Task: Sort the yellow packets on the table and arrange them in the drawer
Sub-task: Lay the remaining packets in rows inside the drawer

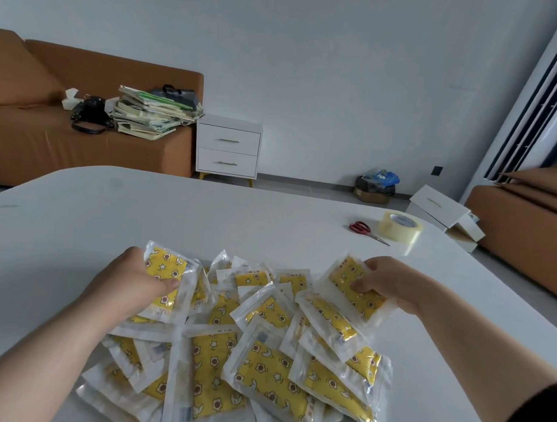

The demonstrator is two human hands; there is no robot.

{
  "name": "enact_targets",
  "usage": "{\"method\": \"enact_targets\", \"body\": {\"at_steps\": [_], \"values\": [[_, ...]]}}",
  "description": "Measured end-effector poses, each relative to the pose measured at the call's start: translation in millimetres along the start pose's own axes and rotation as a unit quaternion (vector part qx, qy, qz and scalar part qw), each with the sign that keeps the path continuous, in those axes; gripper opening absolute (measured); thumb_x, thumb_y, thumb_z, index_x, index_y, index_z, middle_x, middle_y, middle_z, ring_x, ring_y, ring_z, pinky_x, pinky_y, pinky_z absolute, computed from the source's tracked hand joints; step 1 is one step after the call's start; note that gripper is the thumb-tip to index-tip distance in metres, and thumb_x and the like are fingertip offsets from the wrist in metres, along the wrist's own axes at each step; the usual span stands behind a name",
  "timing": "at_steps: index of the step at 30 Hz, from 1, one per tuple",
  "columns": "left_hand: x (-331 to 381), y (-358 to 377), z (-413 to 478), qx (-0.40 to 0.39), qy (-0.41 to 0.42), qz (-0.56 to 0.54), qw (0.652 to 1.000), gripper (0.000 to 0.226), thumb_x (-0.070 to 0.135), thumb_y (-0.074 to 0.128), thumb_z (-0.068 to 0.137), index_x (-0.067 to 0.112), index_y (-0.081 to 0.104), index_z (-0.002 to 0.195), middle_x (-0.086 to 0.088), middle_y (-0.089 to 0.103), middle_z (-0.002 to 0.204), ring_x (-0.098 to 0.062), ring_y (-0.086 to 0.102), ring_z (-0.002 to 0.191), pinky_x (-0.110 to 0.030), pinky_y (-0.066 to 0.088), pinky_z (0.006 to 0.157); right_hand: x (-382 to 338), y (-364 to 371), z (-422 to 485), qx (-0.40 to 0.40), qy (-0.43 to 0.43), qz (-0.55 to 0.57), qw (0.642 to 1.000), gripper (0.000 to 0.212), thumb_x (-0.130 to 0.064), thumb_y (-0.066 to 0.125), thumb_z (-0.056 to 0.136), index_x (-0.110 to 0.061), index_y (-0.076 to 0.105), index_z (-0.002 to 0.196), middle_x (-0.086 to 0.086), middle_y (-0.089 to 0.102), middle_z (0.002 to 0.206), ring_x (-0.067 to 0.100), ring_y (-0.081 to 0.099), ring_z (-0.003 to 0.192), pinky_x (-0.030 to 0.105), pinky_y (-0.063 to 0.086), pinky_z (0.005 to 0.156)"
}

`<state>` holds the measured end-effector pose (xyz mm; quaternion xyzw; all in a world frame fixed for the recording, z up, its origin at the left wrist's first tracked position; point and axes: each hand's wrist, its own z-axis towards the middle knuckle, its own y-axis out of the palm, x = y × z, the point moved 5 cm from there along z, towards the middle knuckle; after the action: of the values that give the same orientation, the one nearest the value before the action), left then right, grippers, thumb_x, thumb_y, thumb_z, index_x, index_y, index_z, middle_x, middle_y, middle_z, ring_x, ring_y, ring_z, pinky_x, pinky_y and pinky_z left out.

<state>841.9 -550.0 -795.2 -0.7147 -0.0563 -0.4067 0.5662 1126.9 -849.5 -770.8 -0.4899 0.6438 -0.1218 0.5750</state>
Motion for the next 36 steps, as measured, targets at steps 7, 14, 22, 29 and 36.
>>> {"method": "enact_targets", "body": {"at_steps": [7, 14, 22, 29, 36], "values": [[-14, -13, 8, -0.023, -0.029, -0.24, 0.97, 0.031, 0.022, 0.079, 0.081, 0.011, 0.059, 0.102, -0.012, 0.067, 0.104, -0.03, 0.062, 0.096, -0.041, 0.052, 0.078, -7, -14, -34, 0.009, -0.035, 0.246, 0.969, 0.025, 0.001, 0.068, 0.087, -0.016, 0.067, 0.105, 0.01, 0.074, 0.099, 0.032, 0.07, 0.093, 0.049, 0.056, 0.085], [1, -53, -30, -0.093, -0.064, -0.509, 0.853, 0.073, 0.011, 0.08, 0.066, 0.016, 0.053, 0.133, -0.012, 0.068, 0.116, -0.029, 0.067, 0.093, -0.042, 0.057, 0.064, -26, -2, -116, -0.05, -0.08, 0.4, 0.911, 0.024, 0.003, 0.063, 0.088, -0.013, 0.066, 0.106, 0.012, 0.077, 0.097, 0.032, 0.073, 0.091, 0.044, 0.057, 0.069], [-20, -101, -131, -0.144, -0.132, -0.631, 0.751, 0.019, 0.011, 0.064, 0.079, 0.011, 0.068, 0.097, -0.012, 0.077, 0.084, -0.028, 0.075, 0.067, -0.041, 0.061, 0.055, -54, 59, -211, -0.147, -0.041, 0.559, 0.815, 0.024, 0.0, 0.057, 0.091, -0.002, 0.063, 0.114, 0.02, 0.075, 0.095, 0.035, 0.074, 0.079, 0.046, 0.06, 0.06], [-63, -106, -200, -0.095, -0.189, -0.665, 0.717, 0.037, 0.013, 0.069, 0.078, 0.008, 0.068, 0.115, -0.013, 0.075, 0.105, -0.03, 0.071, 0.099, -0.045, 0.057, 0.086, -40, 123, -272, -0.172, 0.066, 0.625, 0.758, 0.026, -0.003, 0.061, 0.091, -0.002, 0.064, 0.117, 0.017, 0.073, 0.103, 0.032, 0.072, 0.083, 0.05, 0.06, 0.075], [-95, -123, -202, -0.093, -0.169, -0.65, 0.735, 0.036, 0.01, 0.044, 0.088, 0.014, 0.065, 0.117, -0.014, 0.072, 0.108, -0.033, 0.07, 0.094, -0.041, 0.06, 0.06, -27, 154, -293, -0.18, 0.125, 0.558, 0.8, 0.009, -0.005, 0.054, 0.09, -0.001, 0.061, 0.095, 0.016, 0.068, 0.081, 0.032, 0.067, 0.072, 0.041, 0.054, 0.067]]}}
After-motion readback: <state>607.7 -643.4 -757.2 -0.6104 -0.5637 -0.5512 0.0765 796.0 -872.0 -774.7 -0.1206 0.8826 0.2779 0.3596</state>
